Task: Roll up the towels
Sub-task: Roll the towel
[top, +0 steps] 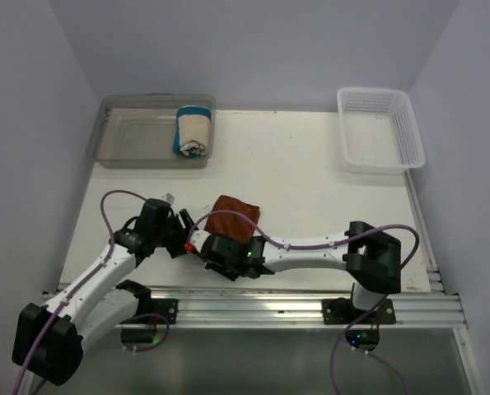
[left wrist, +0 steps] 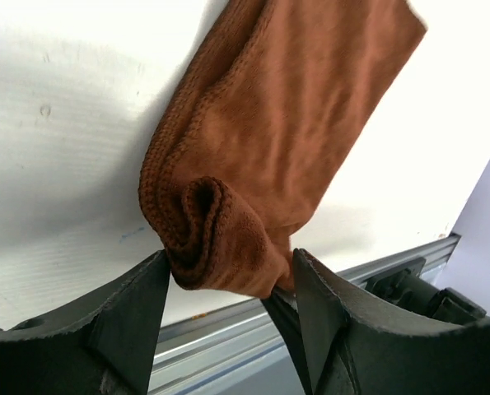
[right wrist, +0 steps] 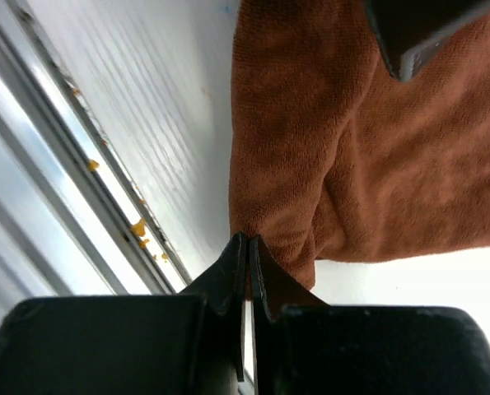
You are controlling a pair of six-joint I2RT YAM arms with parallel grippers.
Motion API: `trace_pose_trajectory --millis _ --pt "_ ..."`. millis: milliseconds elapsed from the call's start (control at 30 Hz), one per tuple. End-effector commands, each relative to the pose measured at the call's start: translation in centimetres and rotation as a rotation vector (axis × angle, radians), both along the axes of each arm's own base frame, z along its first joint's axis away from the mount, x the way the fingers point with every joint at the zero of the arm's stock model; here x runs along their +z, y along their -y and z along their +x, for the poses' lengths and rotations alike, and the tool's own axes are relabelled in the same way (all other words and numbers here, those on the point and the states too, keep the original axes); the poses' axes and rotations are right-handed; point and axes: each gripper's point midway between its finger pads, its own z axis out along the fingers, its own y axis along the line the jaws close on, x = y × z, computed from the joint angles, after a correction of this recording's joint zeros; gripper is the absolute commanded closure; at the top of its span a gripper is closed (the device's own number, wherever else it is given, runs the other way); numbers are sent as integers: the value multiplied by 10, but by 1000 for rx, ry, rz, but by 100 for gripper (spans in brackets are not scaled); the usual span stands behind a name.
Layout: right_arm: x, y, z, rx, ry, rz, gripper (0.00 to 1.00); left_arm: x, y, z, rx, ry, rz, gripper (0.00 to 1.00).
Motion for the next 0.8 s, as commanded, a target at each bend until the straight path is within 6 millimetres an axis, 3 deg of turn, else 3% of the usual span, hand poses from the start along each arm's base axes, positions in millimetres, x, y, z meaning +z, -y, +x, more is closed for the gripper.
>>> trace_pose_trajectory --millis 0,200,433,767 --pt "26 -18 -15 37 -185 166 100 22 -6 11 23 65 18 35" --pt "33 -23 -21 40 -428 231 100 26 -7 8 24 62 23 36" --pt "39 -23 -13 4 -664 328 100 22 -13 3 22 47 57 35" --pt "29 -22 -5 -34 -787 348 100 8 -12 -6 -23 25 57 25"
